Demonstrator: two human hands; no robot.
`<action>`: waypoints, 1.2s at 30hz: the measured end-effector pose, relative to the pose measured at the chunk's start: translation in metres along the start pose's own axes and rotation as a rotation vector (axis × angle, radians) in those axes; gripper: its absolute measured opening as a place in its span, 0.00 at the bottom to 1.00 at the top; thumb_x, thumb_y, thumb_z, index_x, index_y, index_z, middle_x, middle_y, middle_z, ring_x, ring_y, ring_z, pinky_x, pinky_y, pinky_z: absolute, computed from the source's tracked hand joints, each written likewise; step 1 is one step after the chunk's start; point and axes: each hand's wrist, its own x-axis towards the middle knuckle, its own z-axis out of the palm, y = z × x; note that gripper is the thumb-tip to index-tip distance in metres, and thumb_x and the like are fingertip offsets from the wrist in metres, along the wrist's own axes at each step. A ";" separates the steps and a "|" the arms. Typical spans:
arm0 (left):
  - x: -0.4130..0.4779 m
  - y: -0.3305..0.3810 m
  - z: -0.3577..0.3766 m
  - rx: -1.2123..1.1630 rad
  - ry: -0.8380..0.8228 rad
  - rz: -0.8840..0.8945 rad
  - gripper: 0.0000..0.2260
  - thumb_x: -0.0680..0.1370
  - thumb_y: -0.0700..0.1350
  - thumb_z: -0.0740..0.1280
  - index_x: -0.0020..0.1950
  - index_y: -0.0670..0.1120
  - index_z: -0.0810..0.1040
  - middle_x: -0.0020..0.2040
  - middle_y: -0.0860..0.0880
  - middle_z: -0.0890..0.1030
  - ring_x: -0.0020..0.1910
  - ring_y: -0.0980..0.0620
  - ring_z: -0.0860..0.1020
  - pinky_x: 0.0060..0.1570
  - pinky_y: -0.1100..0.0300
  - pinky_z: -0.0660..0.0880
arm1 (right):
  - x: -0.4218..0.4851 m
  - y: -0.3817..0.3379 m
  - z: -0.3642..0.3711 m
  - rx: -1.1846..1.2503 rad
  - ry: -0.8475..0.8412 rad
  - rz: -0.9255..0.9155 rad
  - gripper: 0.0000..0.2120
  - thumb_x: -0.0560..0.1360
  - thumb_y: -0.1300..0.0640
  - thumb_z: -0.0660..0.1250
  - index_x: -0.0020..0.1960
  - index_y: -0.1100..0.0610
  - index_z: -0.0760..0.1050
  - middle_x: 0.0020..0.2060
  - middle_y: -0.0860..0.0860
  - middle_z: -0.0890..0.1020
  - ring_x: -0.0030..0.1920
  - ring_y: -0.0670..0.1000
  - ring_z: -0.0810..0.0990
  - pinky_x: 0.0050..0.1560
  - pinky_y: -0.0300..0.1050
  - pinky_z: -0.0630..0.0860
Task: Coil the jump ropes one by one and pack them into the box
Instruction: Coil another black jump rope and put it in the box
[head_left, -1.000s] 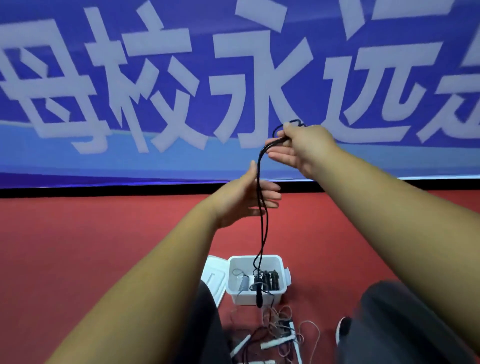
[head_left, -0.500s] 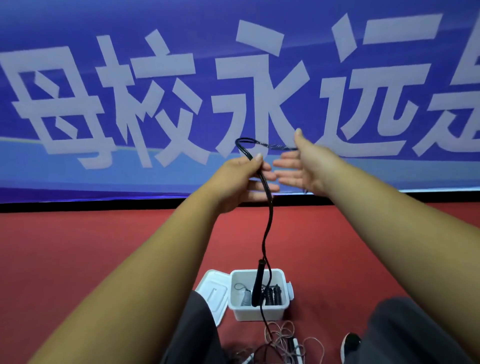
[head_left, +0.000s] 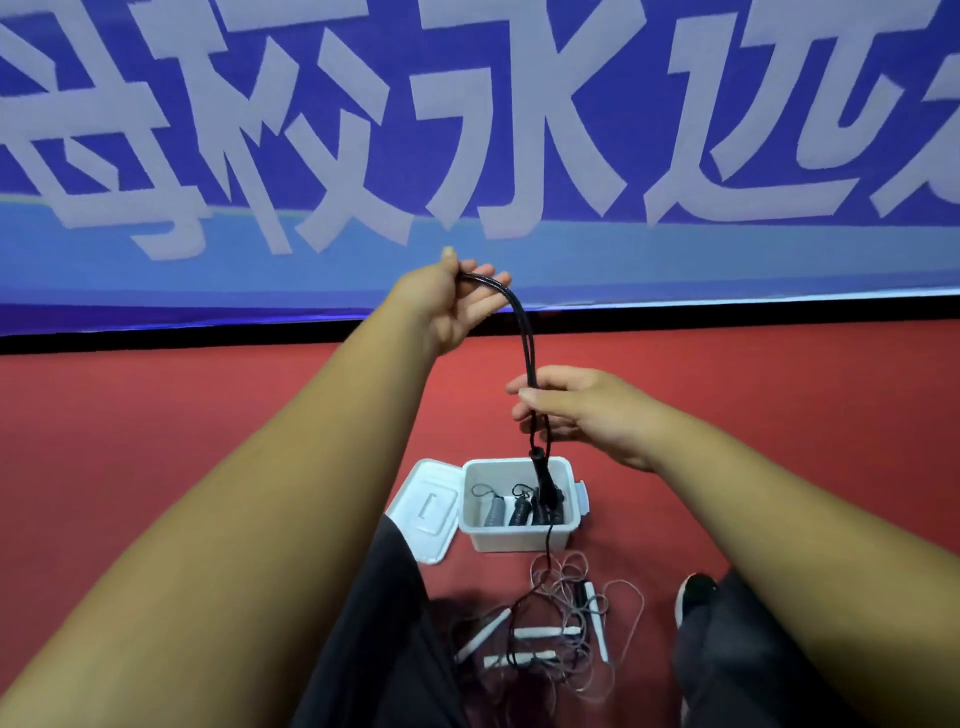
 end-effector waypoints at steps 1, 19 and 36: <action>0.007 -0.006 -0.005 -0.034 0.017 -0.005 0.17 0.88 0.50 0.57 0.49 0.38 0.73 0.50 0.40 0.82 0.43 0.42 0.85 0.35 0.47 0.85 | 0.004 0.006 0.000 -0.027 0.012 -0.016 0.08 0.84 0.59 0.68 0.62 0.54 0.82 0.51 0.54 0.89 0.51 0.53 0.87 0.60 0.54 0.80; 0.077 -0.134 -0.088 0.658 -0.536 -0.524 0.25 0.85 0.64 0.52 0.69 0.49 0.76 0.63 0.48 0.83 0.61 0.51 0.79 0.62 0.54 0.72 | 0.098 0.046 -0.028 0.520 0.264 0.247 0.08 0.84 0.65 0.63 0.62 0.64 0.77 0.49 0.57 0.89 0.46 0.54 0.90 0.35 0.43 0.83; 0.064 -0.161 -0.072 1.167 -0.734 -0.385 0.11 0.77 0.55 0.75 0.56 0.52 0.87 0.40 0.53 0.79 0.32 0.54 0.68 0.36 0.57 0.66 | 0.107 0.069 -0.067 0.731 0.436 0.403 0.05 0.85 0.69 0.63 0.51 0.68 0.74 0.40 0.58 0.81 0.33 0.54 0.88 0.33 0.41 0.83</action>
